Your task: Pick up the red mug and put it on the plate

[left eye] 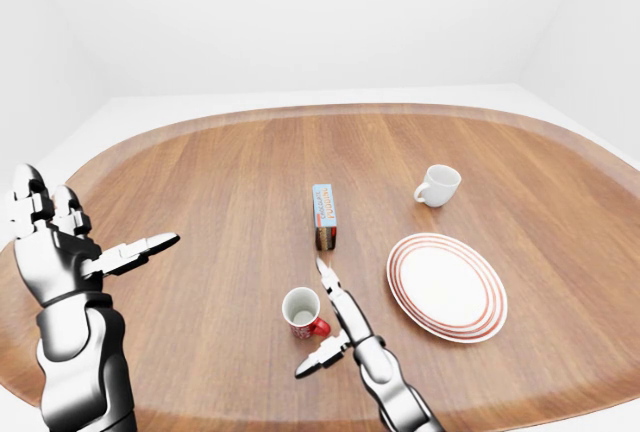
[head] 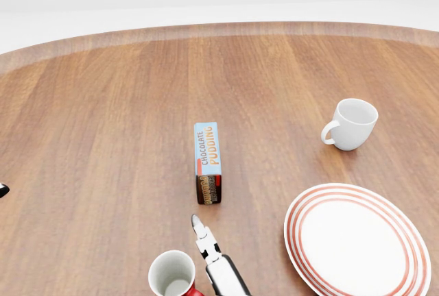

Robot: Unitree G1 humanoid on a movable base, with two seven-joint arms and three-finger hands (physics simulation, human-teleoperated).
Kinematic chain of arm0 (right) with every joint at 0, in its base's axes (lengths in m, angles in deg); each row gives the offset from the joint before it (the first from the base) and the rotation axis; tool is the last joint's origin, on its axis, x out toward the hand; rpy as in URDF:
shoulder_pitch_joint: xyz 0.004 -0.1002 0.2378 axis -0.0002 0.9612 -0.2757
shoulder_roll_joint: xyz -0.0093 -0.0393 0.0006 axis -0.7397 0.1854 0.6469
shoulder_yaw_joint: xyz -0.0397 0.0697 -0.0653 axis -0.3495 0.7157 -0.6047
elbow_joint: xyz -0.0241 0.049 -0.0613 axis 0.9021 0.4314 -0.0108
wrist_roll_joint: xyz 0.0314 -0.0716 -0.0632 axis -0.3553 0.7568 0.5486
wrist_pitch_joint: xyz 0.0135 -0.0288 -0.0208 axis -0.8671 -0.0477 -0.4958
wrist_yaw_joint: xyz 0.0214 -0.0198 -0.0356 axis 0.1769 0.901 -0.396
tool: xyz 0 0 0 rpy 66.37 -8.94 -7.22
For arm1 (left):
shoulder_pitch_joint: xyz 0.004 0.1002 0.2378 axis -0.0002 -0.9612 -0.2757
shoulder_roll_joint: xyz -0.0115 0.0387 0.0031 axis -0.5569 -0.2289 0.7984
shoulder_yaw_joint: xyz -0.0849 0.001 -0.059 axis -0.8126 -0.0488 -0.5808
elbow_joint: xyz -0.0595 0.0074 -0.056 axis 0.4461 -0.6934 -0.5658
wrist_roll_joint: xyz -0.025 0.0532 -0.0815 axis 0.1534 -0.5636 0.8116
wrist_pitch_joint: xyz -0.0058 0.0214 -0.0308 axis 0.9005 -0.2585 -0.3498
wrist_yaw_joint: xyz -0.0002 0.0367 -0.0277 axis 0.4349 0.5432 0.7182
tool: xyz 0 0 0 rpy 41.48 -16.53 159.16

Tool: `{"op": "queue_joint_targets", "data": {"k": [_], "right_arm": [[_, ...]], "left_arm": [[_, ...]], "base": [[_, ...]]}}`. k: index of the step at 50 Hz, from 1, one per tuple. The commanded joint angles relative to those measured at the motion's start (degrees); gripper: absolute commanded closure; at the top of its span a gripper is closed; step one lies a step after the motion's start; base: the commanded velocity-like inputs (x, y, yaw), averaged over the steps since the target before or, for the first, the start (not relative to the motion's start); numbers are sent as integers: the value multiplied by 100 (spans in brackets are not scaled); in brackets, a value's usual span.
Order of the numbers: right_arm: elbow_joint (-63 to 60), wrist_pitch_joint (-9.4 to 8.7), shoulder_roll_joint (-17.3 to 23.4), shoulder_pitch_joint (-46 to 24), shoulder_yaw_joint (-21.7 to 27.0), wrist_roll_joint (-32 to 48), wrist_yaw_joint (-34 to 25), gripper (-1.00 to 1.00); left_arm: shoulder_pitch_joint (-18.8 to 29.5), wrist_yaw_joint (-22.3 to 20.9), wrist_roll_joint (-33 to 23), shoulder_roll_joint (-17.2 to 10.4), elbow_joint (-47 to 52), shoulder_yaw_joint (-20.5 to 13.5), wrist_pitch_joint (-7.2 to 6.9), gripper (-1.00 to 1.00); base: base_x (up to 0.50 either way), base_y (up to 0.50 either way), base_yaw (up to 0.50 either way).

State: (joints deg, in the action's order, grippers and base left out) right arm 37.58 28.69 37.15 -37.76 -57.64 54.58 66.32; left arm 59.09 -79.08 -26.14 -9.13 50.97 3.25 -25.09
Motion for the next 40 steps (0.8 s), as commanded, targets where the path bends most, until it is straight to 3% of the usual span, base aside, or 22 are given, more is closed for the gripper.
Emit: {"op": "queue_joint_targets", "data": {"k": [1,40], "right_arm": [[415,0,-103,-123,108,118,20,-100],[1412,0,-332,-538,399,252,20,-100]], "left_arm": [[-10,1,10,9,31,-5,0,-100],[11,-2,28,-2,18,-10,0,-100]], "base": [[0,0,0],[0,0,0]]}}
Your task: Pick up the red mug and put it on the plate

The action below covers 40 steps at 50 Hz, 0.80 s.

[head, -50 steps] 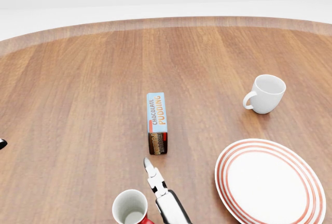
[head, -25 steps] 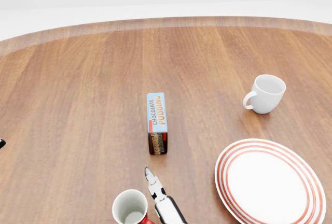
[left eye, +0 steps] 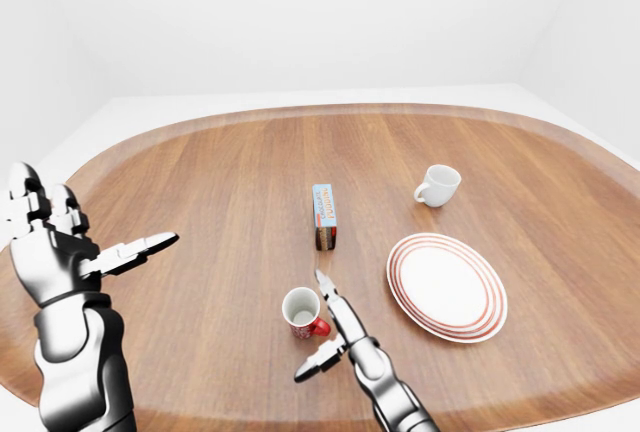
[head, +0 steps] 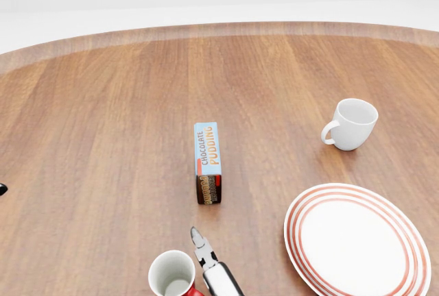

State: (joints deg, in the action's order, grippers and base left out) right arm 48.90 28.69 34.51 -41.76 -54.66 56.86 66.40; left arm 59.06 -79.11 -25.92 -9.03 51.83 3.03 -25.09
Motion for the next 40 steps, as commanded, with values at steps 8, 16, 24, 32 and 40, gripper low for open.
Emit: {"op": "queue_joint_targets", "data": {"k": [8,16,24,32,40], "right_arm": [[448,0,-99,-207,144,31,18,-100],[652,0,-124,-283,200,49,36,-100],[675,0,-137,-282,218,53,1,-100],[820,0,-146,-320,247,63,7,-100],[917,0,-152,-341,265,98,43,100]], "left_arm": [[28,8,9,-25,-114,22,0,-100],[18,10,9,-21,-117,27,0,-100],[17,13,2,-17,-123,34,0,-100],[12,14,2,-13,-119,30,0,-100],[1,15,5,-9,-100,28,0,-100]], "base": [[0,0,0],[0,0,0],[0,0,0],[0,0,0],[0,0,0]]}}
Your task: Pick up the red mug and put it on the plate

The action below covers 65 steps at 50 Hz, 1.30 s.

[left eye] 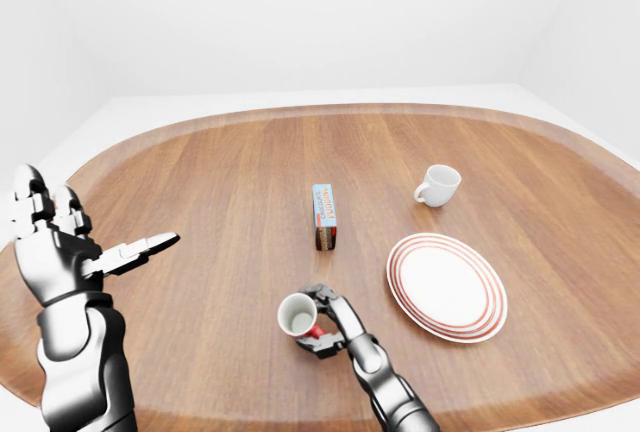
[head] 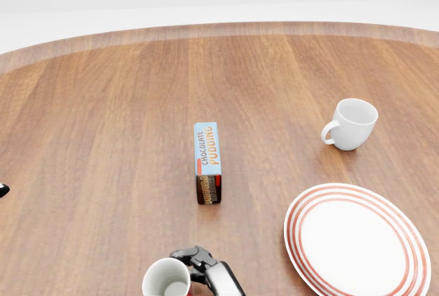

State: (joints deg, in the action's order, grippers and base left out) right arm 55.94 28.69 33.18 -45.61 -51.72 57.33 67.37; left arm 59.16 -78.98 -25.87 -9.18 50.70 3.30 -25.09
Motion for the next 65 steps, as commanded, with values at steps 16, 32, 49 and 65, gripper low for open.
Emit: {"op": "queue_joint_targets", "data": {"k": [16,32,49,65], "right_arm": [[149,0,-21,61,-43,91,-72,100],[-3172,-1000,659,-1282,1084,-557,-896,100],[-3634,-1000,3239,-2100,3307,-1669,-1128,100],[-1297,-1000,3523,-528,4051,-1490,-1332,100]], "left_arm": [[10,1,-17,8,-24,20,0,-100],[21,15,-30,9,38,31,0,-100],[21,11,-37,4,99,13,0,-100],[0,2,-20,7,201,-23,0,-100]], "base": [[0,0,0],[0,0,0],[0,0,0],[0,0,0]]}}
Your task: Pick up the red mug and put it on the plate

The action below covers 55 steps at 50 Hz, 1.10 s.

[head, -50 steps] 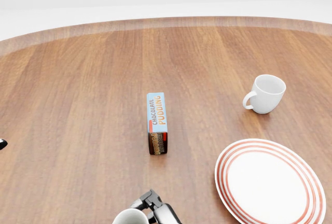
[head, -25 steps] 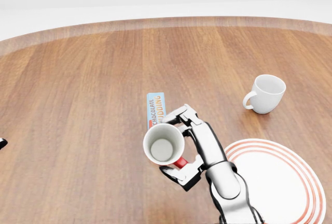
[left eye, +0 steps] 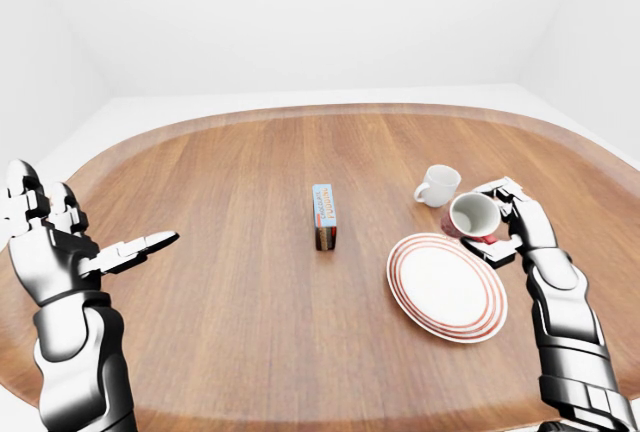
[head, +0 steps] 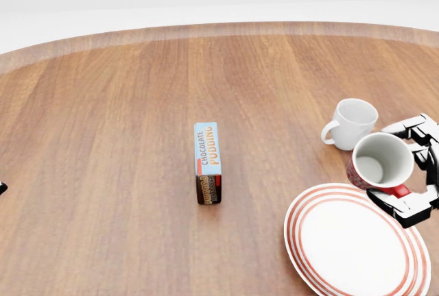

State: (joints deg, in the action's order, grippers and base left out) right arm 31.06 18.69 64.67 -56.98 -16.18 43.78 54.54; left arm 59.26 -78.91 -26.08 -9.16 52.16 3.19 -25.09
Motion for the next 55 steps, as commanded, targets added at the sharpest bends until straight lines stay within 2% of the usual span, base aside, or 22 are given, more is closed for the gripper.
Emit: {"op": "queue_joint_targets", "data": {"k": [1,2,4,10,13,16,22,42,55], "right_arm": [[1369,0,362,597,464,-140,-22,100],[1520,11,357,587,439,-146,29,100],[1758,192,351,588,372,-166,81,100],[2154,423,403,558,292,-269,132,100],[2490,658,420,508,191,-246,215,100],[3108,1000,434,385,67,-285,289,100],[3982,1000,474,159,-173,-456,400,100],[3846,1000,503,185,-228,-642,429,100],[4515,1000,598,-174,-311,-731,680,100]], "left_arm": [[-12,-5,-3,7,62,-10,0,-100],[-15,-9,0,9,70,-13,0,-100],[-10,-11,5,5,60,-24,0,-100],[-4,-12,16,-7,42,-38,0,-100],[-3,-8,-15,7,21,-2,0,-100],[4,-16,-25,-3,26,2,0,-100],[9,-18,-24,-10,10,-7,0,-100],[13,-8,-31,-5,10,2,0,-100],[-2,-14,-39,10,40,8,0,-100]], "base": [[0,0,0],[0,0,0],[0,0,0],[0,0,0],[0,0,0],[0,0,0],[0,0,0],[0,0,0],[0,0,0]]}}
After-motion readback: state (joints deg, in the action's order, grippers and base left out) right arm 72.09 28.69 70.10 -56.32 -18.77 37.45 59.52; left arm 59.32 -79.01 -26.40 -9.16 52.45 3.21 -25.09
